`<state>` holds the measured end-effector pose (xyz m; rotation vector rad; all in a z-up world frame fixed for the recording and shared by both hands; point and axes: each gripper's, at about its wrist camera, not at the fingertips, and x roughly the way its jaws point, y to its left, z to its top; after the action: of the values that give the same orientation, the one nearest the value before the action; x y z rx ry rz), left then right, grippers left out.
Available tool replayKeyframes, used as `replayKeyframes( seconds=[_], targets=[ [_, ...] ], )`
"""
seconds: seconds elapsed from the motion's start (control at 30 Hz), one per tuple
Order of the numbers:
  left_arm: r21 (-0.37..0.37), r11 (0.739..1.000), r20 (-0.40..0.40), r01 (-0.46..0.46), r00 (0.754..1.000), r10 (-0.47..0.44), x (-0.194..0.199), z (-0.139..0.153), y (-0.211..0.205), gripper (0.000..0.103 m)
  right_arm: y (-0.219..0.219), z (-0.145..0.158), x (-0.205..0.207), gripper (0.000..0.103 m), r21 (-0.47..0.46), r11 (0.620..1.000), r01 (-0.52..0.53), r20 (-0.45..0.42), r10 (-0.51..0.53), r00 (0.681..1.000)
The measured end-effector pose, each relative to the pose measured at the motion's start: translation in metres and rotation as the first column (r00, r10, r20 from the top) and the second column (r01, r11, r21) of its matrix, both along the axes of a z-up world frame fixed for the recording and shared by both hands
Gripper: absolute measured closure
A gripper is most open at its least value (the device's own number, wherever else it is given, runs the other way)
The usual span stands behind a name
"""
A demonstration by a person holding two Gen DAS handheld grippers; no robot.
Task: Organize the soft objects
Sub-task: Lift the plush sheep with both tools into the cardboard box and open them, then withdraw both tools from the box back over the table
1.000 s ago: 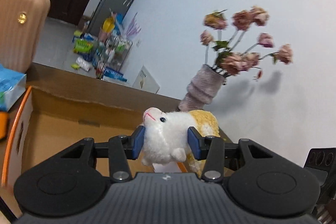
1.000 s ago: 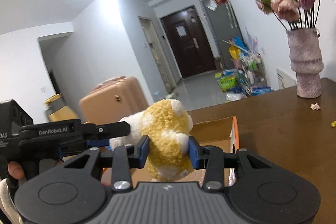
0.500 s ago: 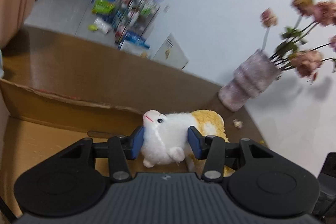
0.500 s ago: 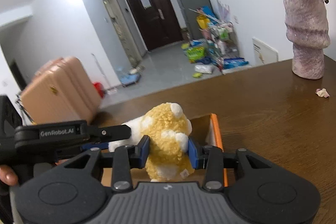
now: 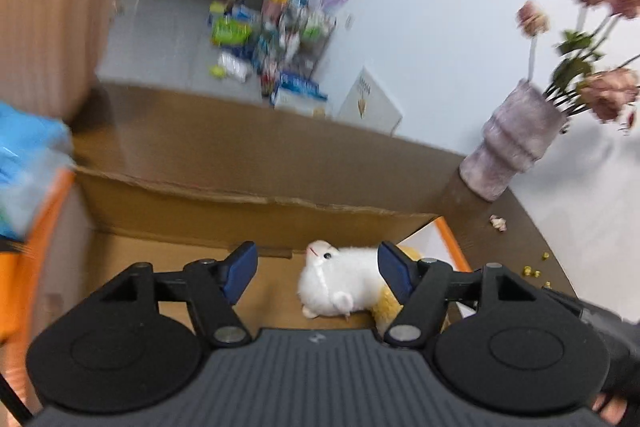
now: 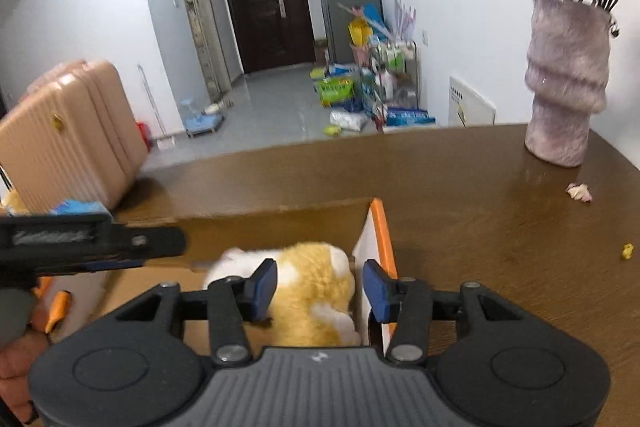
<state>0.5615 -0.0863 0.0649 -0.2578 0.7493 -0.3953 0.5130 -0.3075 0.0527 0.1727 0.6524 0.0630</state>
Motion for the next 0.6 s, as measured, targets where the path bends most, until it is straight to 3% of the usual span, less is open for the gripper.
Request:
replayKeyframes(
  seconds=[0.17,0.3,0.43,0.6],
  targets=[
    [0.034,0.999,0.154,-0.026,0.988,0.02,-0.075,0.06,0.035,0.024,0.0,0.046,-0.053,0.04,-0.037,0.999,-0.021,0.106,0.025,0.994],
    [0.107,0.992,0.248,-0.063,0.968,0.035,-0.139,0.088,0.058,0.017,0.001,0.079,-0.105,0.03,-0.056,0.998,-0.041,0.18,0.05,0.982],
    [0.156,0.984,0.331,-0.086,0.943,0.03,-0.207,0.09,0.073,0.01,-0.001,0.098,-0.163,0.025,-0.067,0.996,-0.06,0.268,0.076,0.961],
    [0.153,0.984,0.405,-0.092,0.914,0.023,-0.303,0.067,0.091,0.005,0.0,0.094,-0.243,0.015,-0.063,0.995,-0.079,0.345,0.096,0.934]
  ],
)
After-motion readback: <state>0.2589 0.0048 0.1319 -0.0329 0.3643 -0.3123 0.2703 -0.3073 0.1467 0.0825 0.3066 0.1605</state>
